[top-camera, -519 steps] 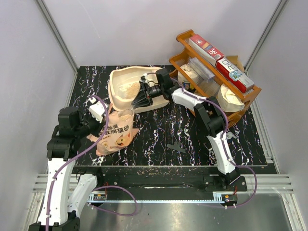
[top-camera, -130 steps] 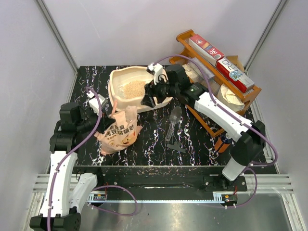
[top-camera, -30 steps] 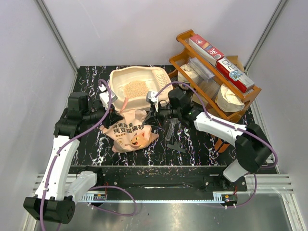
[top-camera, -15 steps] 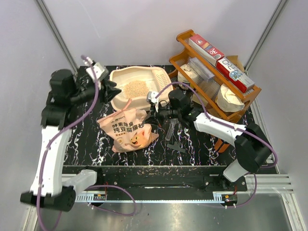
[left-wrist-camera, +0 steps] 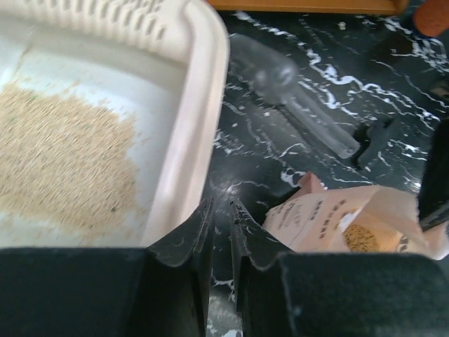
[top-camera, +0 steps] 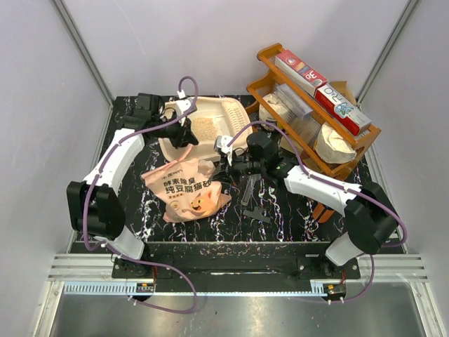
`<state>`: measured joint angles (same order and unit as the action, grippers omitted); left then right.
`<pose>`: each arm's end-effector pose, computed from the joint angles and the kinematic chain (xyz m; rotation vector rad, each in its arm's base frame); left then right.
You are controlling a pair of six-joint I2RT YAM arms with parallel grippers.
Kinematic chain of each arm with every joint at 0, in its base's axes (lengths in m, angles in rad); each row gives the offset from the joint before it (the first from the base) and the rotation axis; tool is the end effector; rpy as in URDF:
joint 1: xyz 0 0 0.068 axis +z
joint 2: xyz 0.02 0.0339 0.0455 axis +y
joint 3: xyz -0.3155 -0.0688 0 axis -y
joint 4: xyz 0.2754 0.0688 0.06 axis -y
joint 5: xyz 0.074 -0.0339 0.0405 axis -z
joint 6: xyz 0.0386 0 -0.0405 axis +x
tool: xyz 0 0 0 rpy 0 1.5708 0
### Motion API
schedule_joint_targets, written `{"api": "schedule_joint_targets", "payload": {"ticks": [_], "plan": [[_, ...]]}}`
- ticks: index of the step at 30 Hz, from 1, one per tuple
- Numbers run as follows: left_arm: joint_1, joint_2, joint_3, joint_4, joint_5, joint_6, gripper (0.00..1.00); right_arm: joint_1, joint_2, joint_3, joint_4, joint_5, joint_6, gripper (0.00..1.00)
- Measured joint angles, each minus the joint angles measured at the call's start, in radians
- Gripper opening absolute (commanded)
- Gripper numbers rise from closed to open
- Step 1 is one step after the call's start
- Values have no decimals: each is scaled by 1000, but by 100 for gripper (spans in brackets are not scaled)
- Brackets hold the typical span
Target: Fill the litter box with clean litter
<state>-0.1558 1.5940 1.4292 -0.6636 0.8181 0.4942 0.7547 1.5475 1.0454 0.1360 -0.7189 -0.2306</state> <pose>0.3678 -0.0863 0.3690 1.0411 1.9418 -0.7860 0.2588 0.2783 0.3121 -1.3440 1.4557 1.0379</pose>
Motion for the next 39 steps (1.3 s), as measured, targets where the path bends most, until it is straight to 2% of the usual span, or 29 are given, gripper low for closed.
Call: {"api": "schedule_joint_targets", "payload": {"ticks": [13,22,30,39], "plan": [[-197,-2,-161,5,132,58,15,1,0,6,-47,29,-15,7],[-198,-53,-210,17,158,55,12,6,0,38,-138,95,-27,18],[-198,-56,-228,43,158,22,12,7,-13,48,-212,168,-2,19],[-198,-56,-228,57,150,0,12,9,-19,56,-259,258,45,34]]}}
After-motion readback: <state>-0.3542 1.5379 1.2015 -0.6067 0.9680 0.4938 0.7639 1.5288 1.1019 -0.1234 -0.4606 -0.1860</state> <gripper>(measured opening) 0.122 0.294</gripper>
